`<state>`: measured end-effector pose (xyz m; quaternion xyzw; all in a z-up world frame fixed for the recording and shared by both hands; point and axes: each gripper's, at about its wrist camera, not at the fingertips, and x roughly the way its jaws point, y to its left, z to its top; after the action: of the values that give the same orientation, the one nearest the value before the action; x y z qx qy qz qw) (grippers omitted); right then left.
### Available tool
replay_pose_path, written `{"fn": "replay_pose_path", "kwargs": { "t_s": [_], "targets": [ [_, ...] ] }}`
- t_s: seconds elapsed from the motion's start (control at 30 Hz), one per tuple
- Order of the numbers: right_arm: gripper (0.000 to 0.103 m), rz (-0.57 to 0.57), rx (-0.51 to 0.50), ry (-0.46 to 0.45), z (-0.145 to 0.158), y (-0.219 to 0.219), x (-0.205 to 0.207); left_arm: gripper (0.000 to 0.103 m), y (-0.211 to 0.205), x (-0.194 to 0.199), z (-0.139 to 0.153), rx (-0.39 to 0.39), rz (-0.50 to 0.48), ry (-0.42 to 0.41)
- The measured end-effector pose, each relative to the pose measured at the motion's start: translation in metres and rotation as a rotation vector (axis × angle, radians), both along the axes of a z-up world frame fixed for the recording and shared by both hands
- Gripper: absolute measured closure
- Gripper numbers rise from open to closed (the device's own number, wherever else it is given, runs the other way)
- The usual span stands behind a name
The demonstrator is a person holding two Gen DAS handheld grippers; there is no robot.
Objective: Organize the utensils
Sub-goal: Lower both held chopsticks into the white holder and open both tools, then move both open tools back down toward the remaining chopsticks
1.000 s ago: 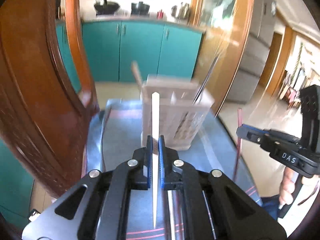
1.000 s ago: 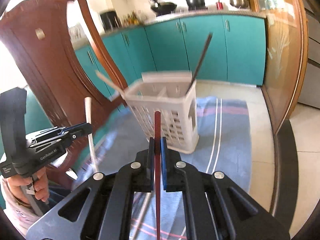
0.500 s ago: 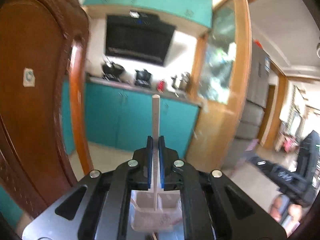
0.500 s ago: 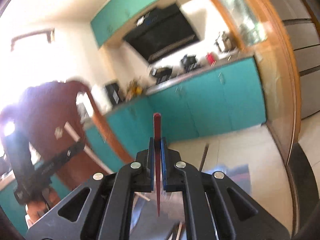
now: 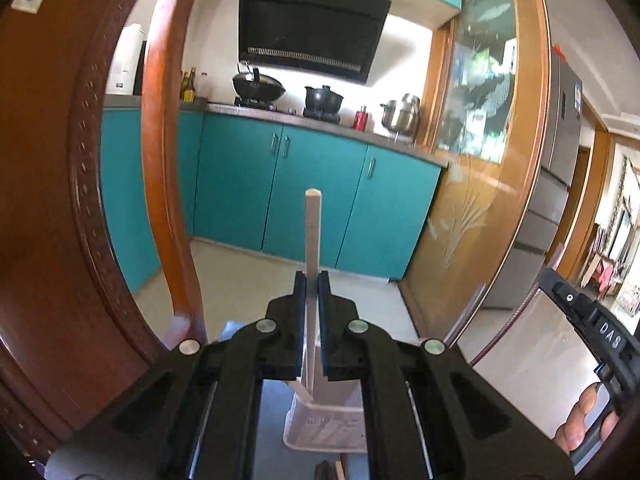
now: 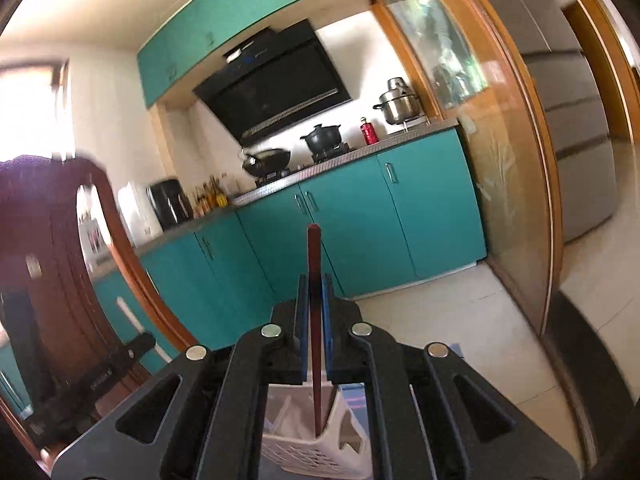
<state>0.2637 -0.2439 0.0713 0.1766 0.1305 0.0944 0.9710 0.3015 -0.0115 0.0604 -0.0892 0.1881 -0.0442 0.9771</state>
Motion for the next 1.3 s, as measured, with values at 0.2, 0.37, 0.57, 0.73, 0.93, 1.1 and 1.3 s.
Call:
{"fn": "replay_pose_path", "kwargs": {
  "t_s": [0.2,0.37,0.57,0.73,0.93,1.1,1.3],
  "targets": [
    [0.093,0.033,-0.123,0.049,-0.024,0.030,0.002,0.096,-0.001,-0.005,-0.014,-0.002,-0.009,0.035],
    [0.066,0.006,-0.162,0.050,-0.027,0.027,-0.010,0.081,0.001,-0.022,-0.009,0.003,-0.013,0.012],
    [0.064,-0.049,-0.210,0.084,-0.039,0.011,-0.031,0.071,0.004,-0.061,-0.002,0.087,0.037,-0.065],
    [0.064,0.012,-0.188,0.202,-0.084,0.014,-0.047,0.070,-0.001,-0.088,-0.030,0.254,0.133,-0.060],
    [0.064,0.321,-0.209,0.564,-0.166,0.071,-0.022,0.070,0.002,-0.053,-0.105,0.187,0.006,0.300],
    [0.064,0.391,-0.364,0.651,-0.198,0.115,-0.020,0.058,0.000,-0.043,-0.119,0.196,-0.008,0.375],
    [0.086,0.408,-0.371,0.720,-0.210,0.119,-0.017,0.056,0.000,-0.040,-0.137,0.237,-0.007,0.431]
  ]
}}
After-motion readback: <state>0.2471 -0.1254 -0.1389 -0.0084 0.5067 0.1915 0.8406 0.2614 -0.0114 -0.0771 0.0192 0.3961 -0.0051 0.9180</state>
